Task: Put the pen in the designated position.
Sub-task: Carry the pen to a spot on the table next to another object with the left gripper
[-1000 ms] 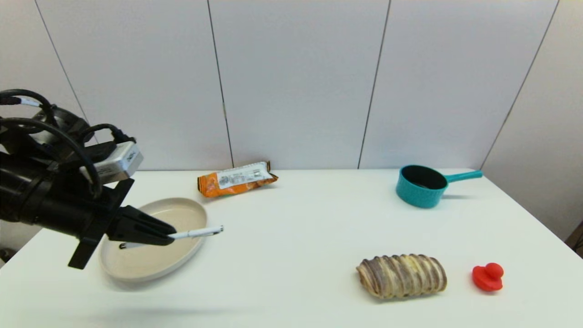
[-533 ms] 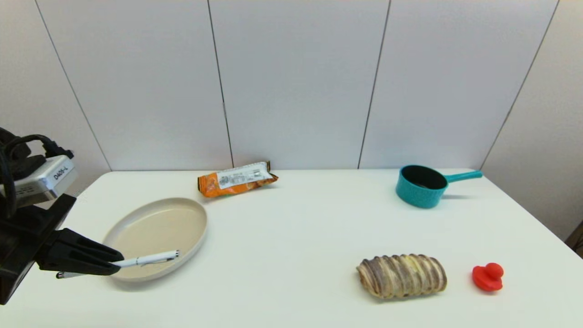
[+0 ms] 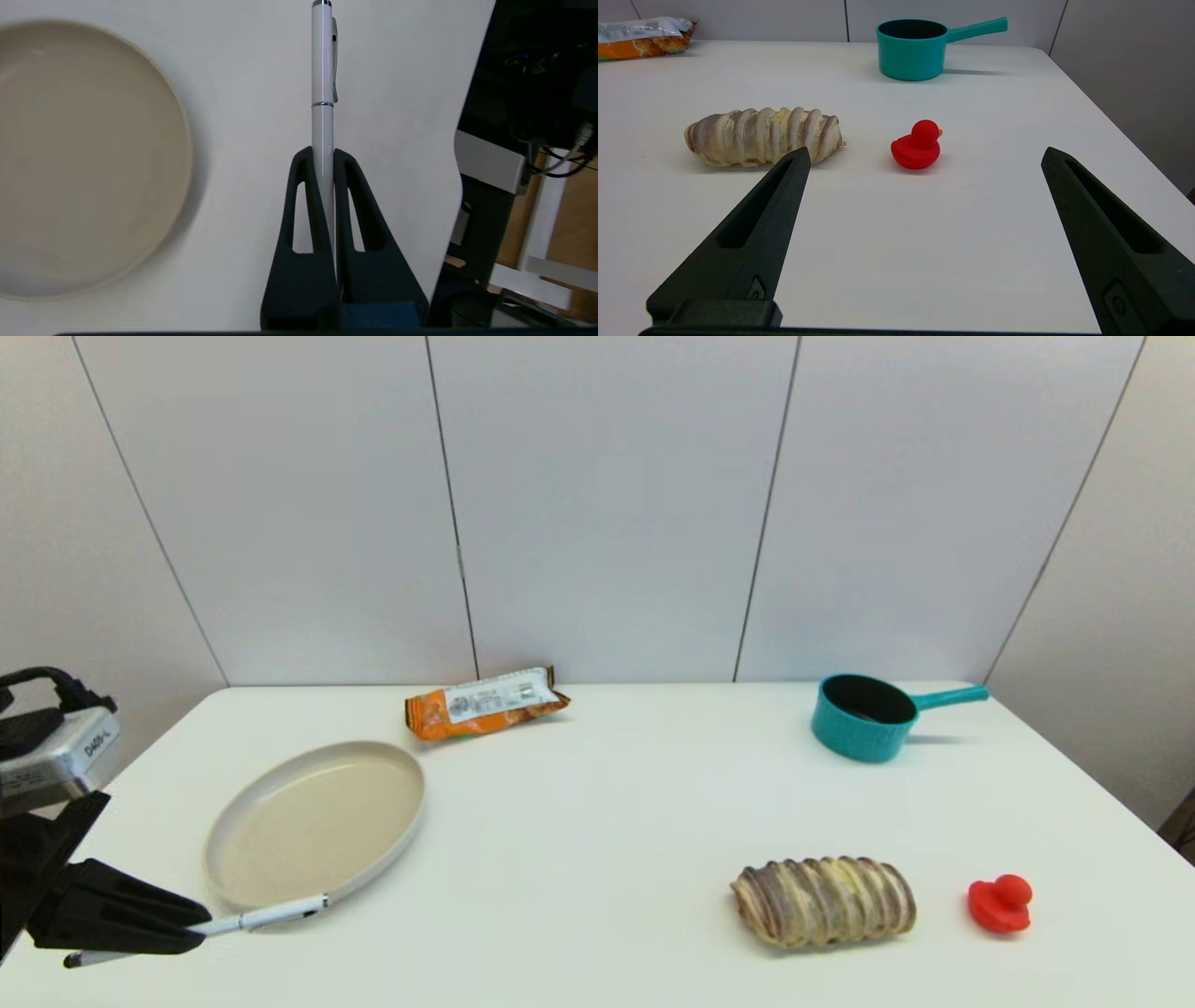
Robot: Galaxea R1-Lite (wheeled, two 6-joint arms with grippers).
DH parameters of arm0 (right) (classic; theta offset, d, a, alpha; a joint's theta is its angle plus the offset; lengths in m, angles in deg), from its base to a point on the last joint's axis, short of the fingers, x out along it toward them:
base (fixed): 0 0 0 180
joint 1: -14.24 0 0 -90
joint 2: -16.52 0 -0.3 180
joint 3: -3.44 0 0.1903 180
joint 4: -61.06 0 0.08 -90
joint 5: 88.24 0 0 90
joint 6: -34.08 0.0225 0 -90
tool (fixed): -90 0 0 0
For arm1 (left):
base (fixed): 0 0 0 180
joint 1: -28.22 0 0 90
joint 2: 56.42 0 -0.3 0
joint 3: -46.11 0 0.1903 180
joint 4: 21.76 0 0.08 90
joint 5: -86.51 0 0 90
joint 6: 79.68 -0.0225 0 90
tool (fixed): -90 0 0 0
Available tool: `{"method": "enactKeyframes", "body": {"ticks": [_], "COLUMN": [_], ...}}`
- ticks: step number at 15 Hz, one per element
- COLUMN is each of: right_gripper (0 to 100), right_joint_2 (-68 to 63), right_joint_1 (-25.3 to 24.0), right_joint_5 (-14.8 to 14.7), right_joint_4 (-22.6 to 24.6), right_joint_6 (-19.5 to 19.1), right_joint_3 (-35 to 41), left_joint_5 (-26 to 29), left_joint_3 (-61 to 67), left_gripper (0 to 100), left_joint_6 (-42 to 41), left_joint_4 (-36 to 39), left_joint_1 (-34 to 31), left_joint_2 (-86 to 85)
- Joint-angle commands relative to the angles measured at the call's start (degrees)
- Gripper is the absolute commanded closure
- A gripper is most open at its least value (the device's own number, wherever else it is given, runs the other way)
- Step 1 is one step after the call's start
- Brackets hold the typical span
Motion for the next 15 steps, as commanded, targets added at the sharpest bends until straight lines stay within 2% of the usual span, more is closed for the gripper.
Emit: {"method": "enactKeyframes", "body": {"ticks": [1, 7, 15], "right_gripper": [0, 0, 0], "right_joint_2": [0.0, 0.0, 0.0], "right_joint_1": [0.0, 0.0, 0.1], "right_joint_5": [0.0, 0.0, 0.0], "right_joint_4": [0.0, 0.0, 0.0], "right_joint_6": [0.0, 0.0, 0.0], "right_joint_3": [-0.1, 0.0, -0.1], "left_joint_5": [-2.2, -6.0, -6.8], "left_joint_3": [6.8, 8.4, 8.4], "left_gripper": [100, 100, 100], "left_joint_6": [-0.4, -0.3, 1.8], "left_joint_4": [-0.3, 0.4, 12.4], "left_joint_1": [-0.3, -0.3, -0.8], "left_joint_2": [-1.1, 3.0, 10.8]}}
